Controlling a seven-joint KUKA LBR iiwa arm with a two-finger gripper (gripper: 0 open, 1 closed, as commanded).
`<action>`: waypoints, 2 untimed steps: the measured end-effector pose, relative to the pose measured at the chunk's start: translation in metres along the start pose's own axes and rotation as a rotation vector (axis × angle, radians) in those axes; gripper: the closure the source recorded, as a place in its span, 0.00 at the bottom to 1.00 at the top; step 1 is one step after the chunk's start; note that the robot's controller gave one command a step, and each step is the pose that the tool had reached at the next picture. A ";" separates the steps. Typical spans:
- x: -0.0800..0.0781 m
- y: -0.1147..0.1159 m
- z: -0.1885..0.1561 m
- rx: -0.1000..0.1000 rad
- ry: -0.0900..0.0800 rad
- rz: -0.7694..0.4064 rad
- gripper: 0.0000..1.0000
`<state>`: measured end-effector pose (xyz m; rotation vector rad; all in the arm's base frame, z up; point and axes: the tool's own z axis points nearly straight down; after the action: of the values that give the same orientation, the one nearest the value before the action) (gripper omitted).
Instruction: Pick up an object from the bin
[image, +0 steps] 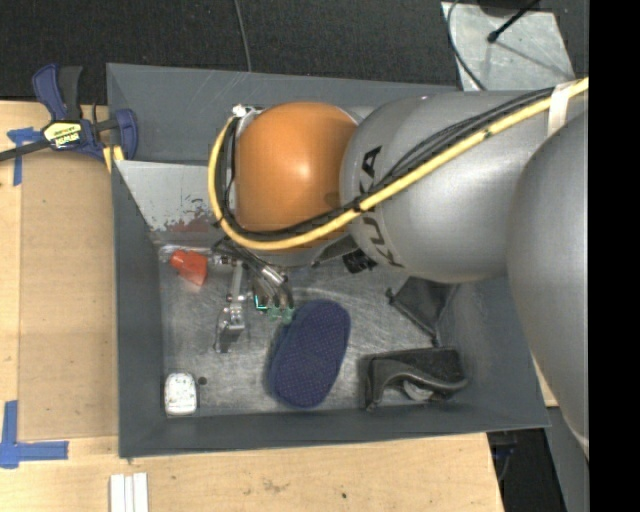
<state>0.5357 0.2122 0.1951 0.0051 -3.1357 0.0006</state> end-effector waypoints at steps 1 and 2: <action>-0.096 -0.030 -0.019 -0.002 -0.016 0.054 0.00; -0.052 -0.145 0.079 0.005 -0.001 -0.049 0.00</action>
Offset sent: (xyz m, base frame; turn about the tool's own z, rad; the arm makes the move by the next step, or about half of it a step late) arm 0.0917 -0.0276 0.0168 0.0505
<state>0.5877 0.0669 0.1163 0.0814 -3.1352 0.0076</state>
